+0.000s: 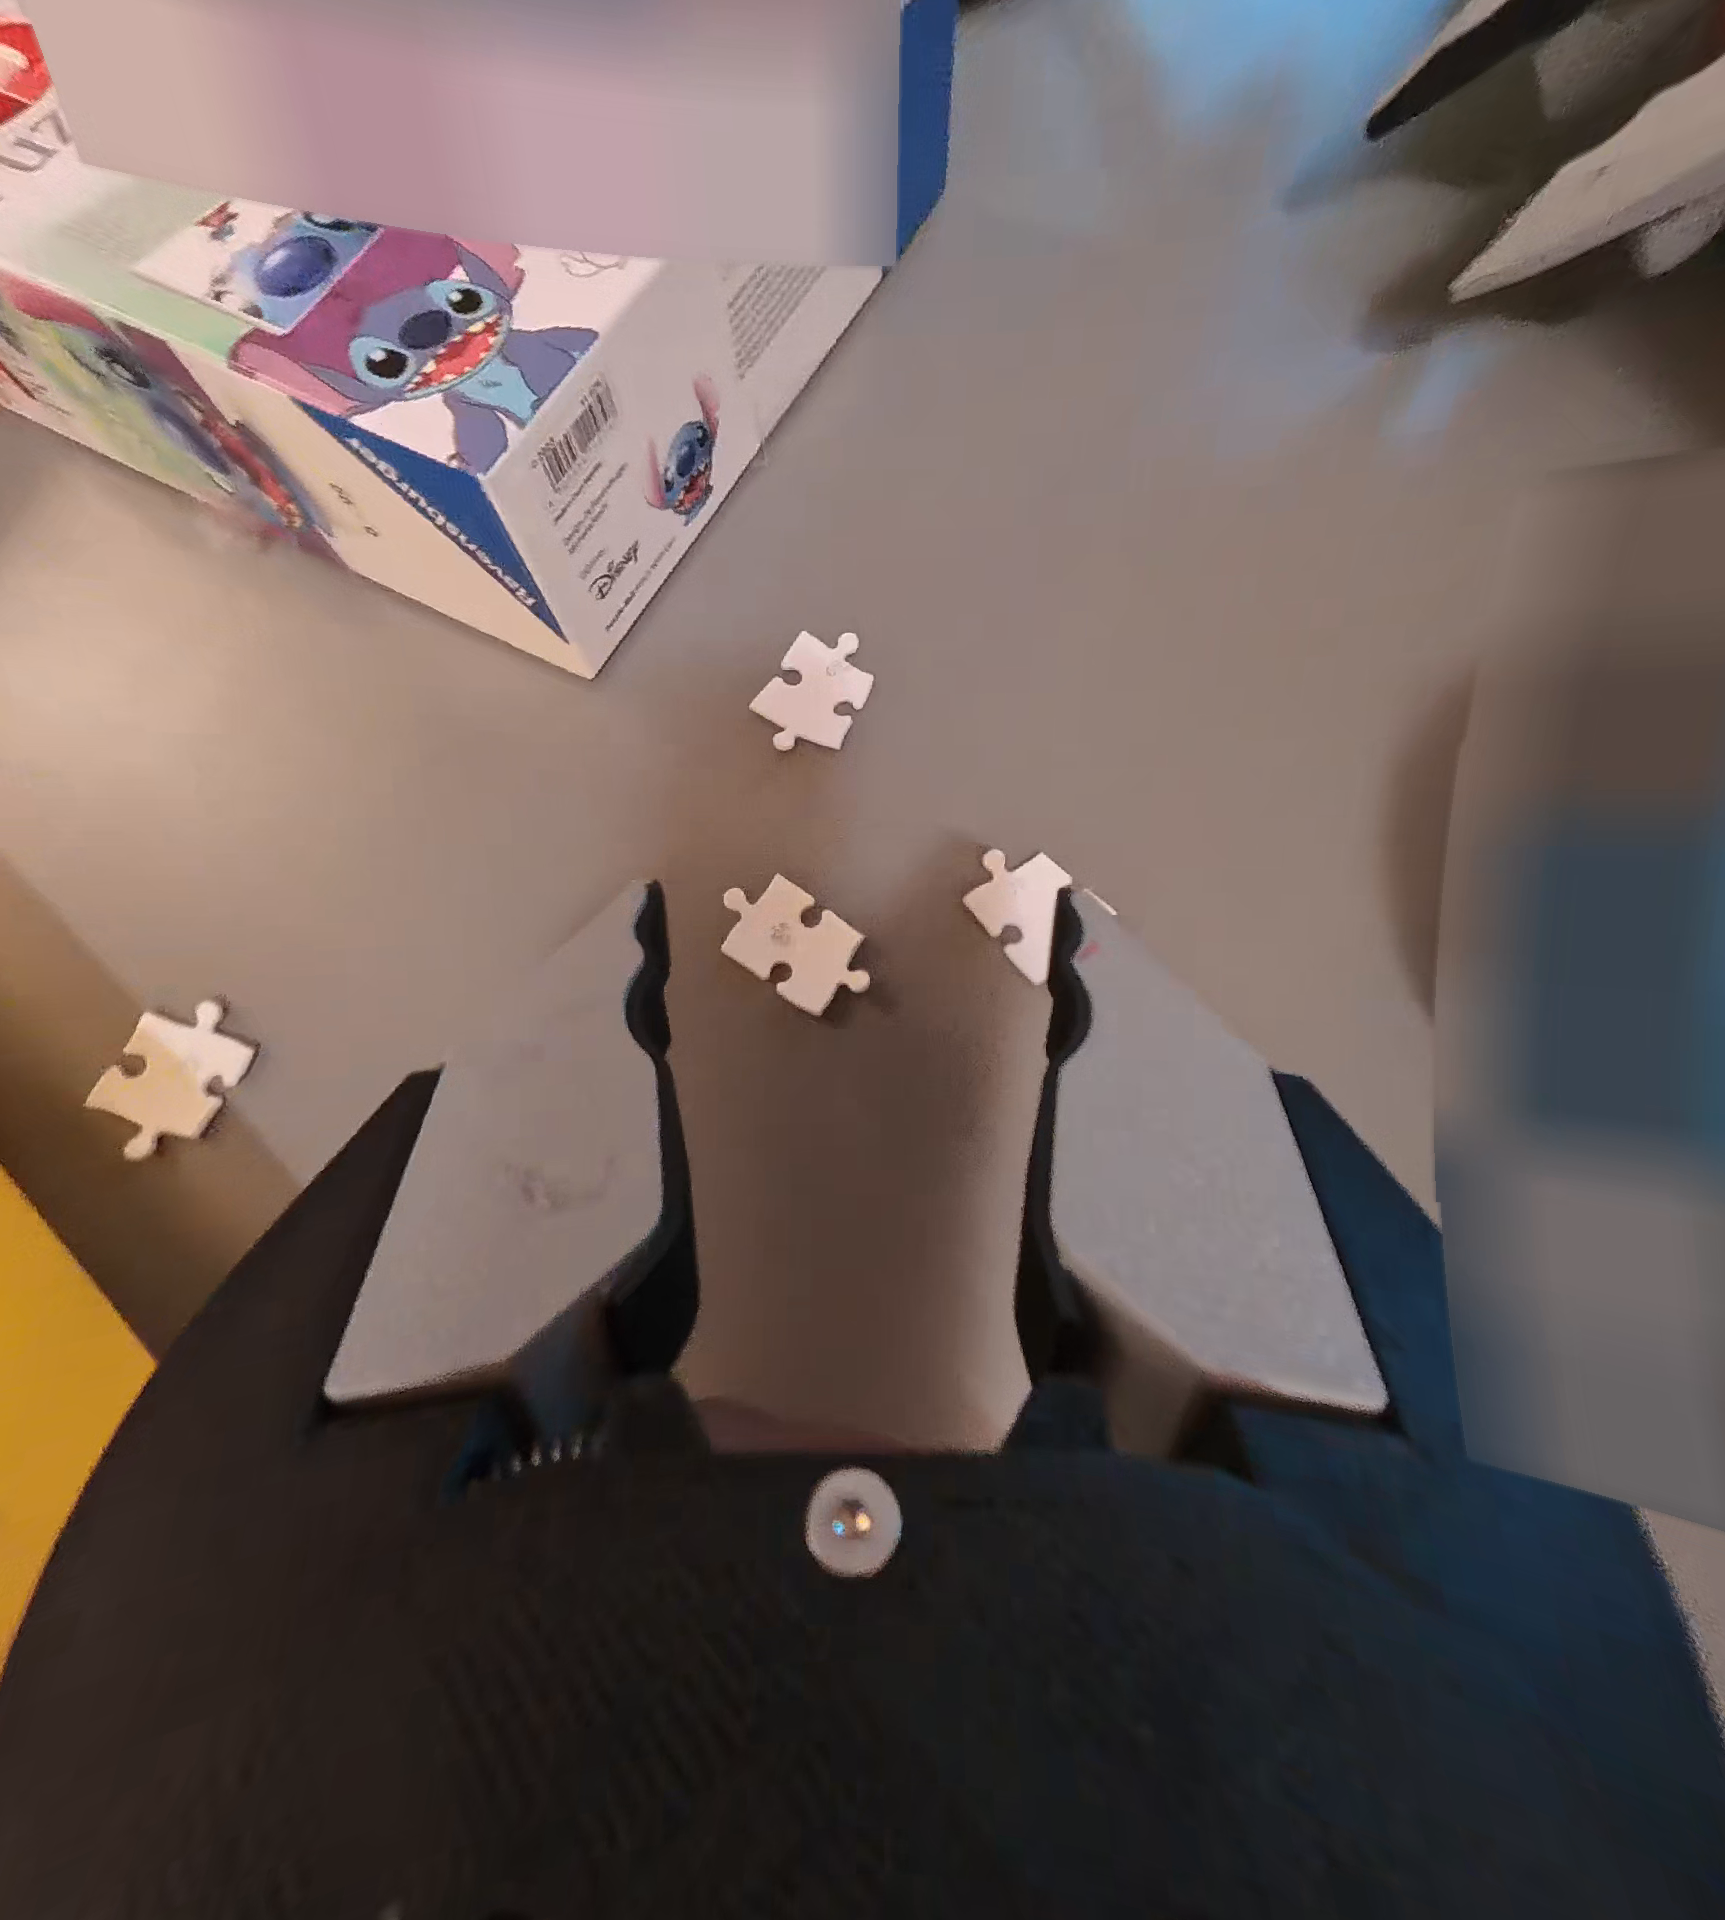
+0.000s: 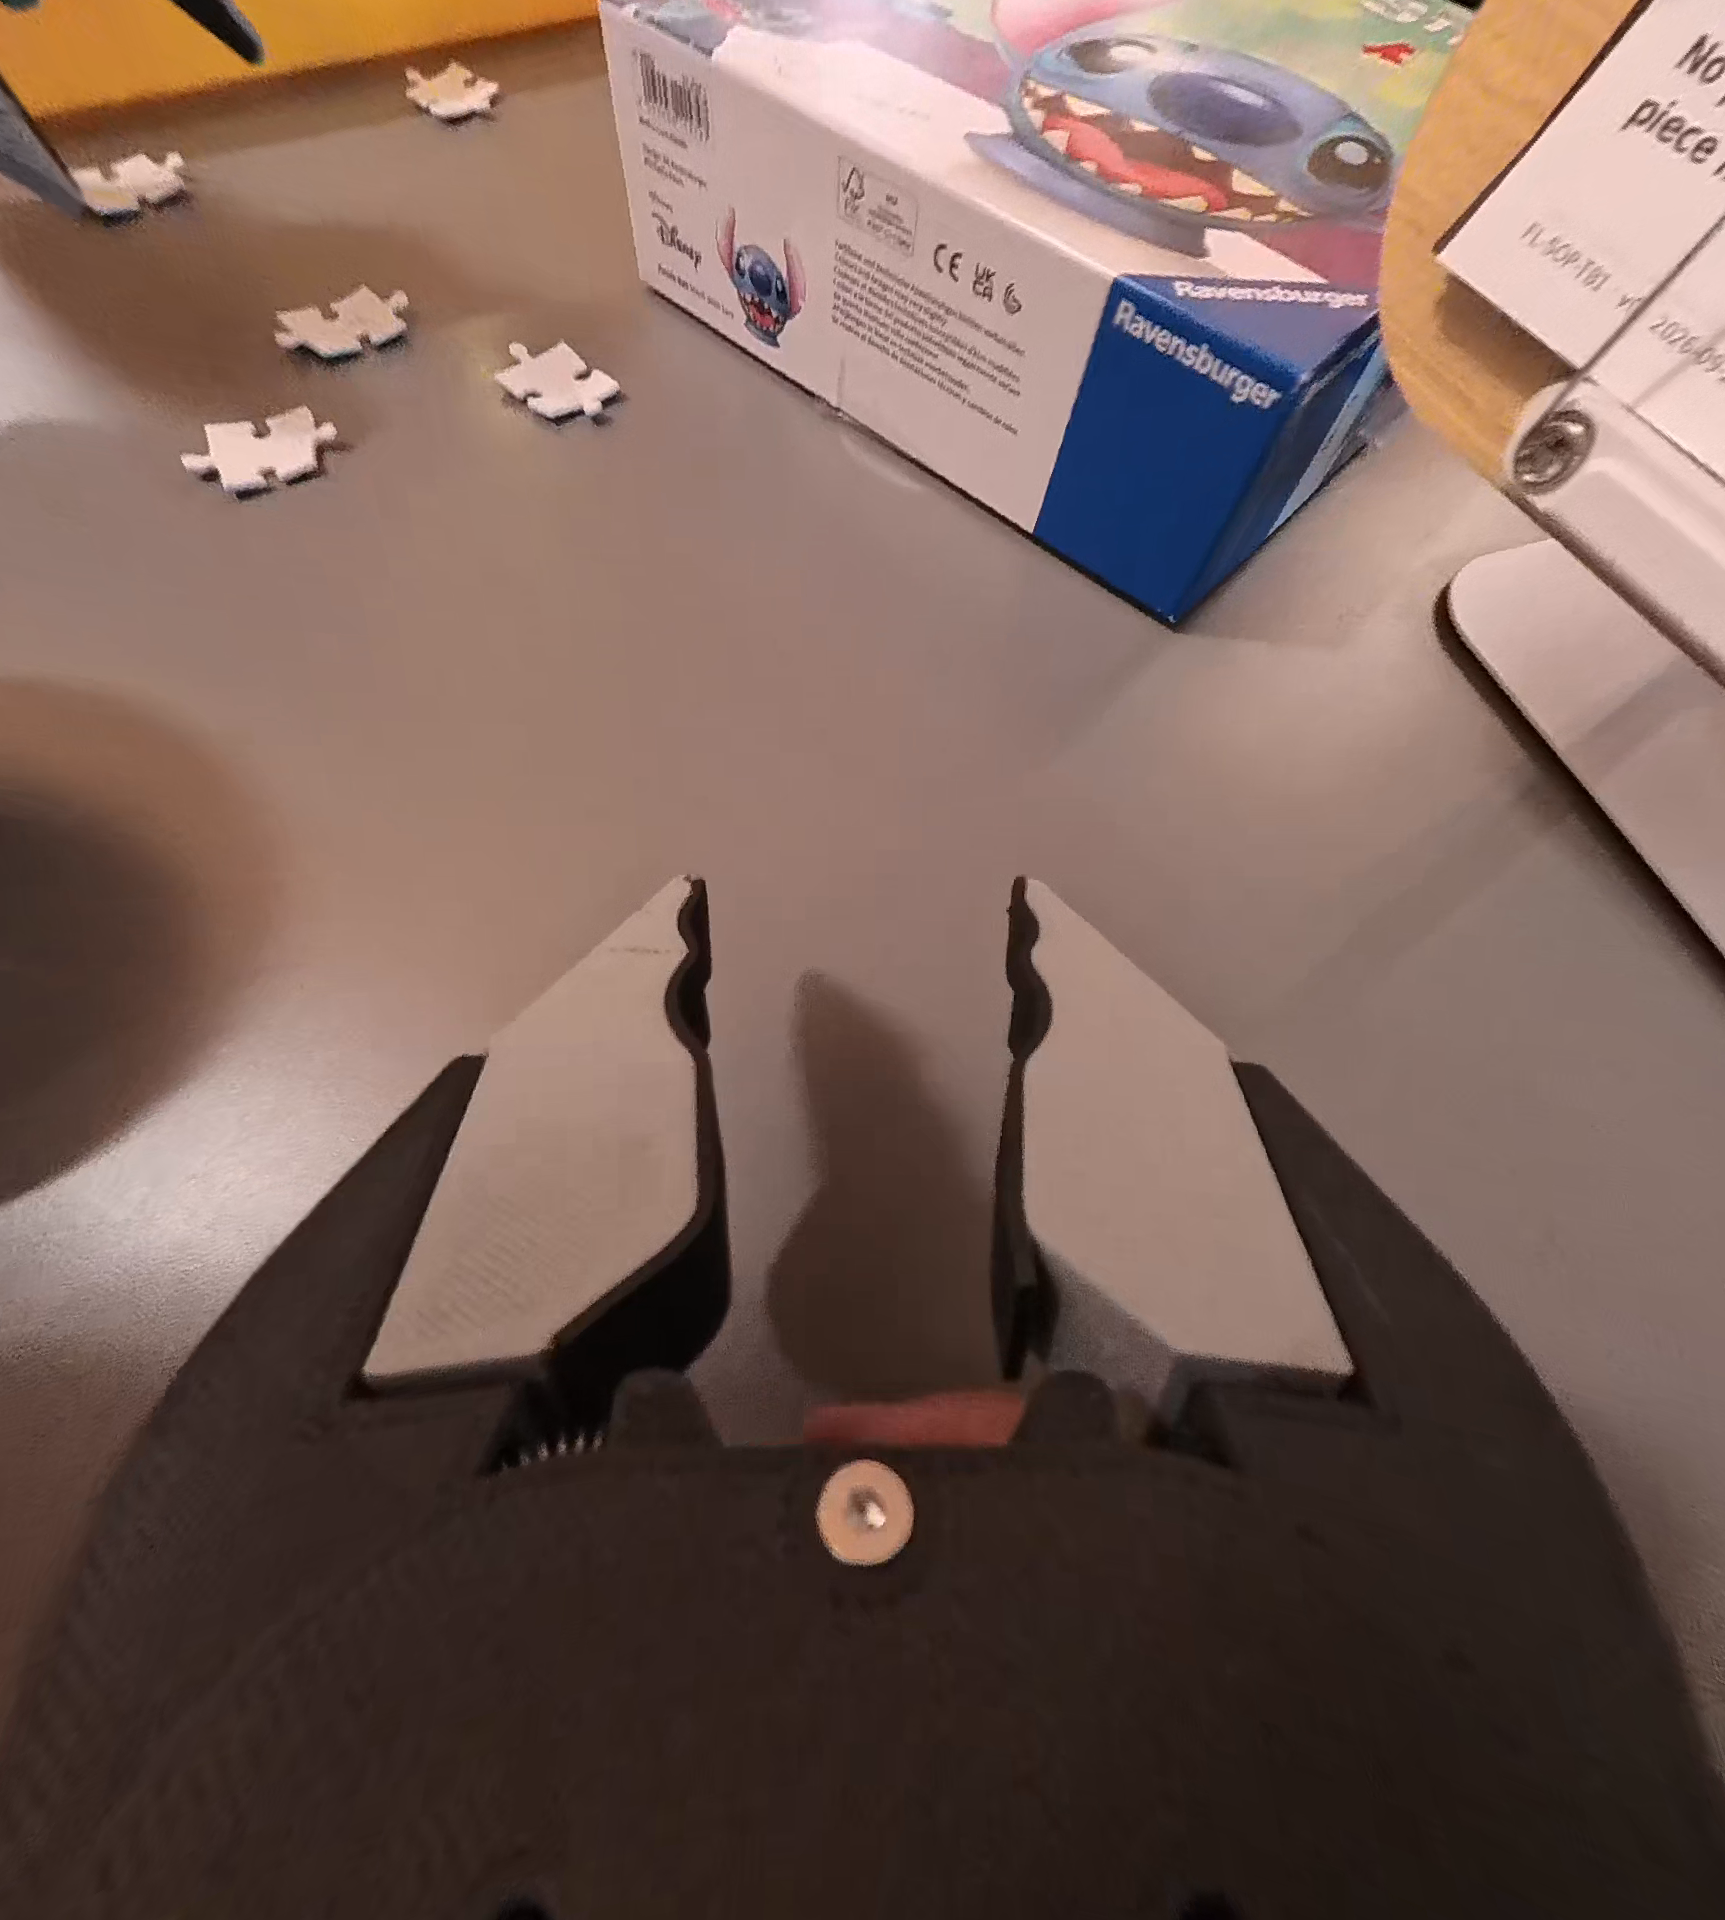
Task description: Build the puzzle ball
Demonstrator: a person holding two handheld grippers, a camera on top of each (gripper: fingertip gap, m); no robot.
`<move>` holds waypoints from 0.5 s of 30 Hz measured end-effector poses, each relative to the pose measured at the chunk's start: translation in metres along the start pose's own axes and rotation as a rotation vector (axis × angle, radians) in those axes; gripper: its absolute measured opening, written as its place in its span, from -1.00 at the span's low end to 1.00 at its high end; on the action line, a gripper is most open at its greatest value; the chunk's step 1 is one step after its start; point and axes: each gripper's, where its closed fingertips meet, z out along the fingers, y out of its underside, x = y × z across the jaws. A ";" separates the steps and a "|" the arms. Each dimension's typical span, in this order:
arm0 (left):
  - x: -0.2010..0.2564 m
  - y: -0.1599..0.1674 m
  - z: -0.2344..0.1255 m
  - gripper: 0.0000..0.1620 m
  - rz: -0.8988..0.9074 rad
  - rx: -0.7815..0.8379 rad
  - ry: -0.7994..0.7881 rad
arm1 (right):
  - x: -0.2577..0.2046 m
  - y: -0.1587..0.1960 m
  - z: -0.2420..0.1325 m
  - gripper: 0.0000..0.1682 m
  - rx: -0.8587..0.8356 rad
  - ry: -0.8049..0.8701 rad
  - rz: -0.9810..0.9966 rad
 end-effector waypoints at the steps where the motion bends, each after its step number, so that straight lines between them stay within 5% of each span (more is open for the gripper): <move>1: -0.002 0.001 0.004 -0.12 0.000 -0.012 -0.004 | -0.001 0.001 0.001 -0.35 -0.005 0.001 -0.008; 15: -0.016 0.021 0.020 -0.36 0.010 -0.066 -0.042 | -0.014 0.003 0.006 -0.35 -0.011 -0.031 -0.032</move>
